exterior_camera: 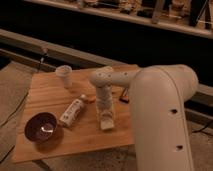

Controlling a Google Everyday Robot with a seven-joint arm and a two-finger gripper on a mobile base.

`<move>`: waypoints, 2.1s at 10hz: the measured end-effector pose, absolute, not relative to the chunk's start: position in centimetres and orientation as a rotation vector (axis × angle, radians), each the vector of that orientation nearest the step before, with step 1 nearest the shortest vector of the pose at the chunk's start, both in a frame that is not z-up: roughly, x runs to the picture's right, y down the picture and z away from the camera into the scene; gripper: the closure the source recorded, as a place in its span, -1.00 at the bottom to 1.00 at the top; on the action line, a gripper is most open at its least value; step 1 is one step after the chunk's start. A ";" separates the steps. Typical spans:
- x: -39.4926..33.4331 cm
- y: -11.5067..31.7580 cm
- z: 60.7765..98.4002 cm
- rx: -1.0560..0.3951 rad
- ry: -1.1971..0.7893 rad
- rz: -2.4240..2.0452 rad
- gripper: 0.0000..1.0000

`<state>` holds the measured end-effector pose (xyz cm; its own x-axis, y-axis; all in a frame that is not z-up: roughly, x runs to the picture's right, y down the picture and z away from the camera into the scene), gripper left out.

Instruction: Wipe the white sponge on the table

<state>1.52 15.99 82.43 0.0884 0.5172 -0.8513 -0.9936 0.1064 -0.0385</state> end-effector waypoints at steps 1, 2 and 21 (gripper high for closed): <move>1.6 15.2 83.0 -0.753 0.797 1.309 1.00; 1.3 14.8 83.4 -0.745 0.796 1.306 1.00; -8.5 16.6 81.3 -0.850 0.674 1.149 1.00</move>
<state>-8.54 16.56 81.33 0.2831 0.4955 -0.8212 -0.9586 0.1744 -0.2252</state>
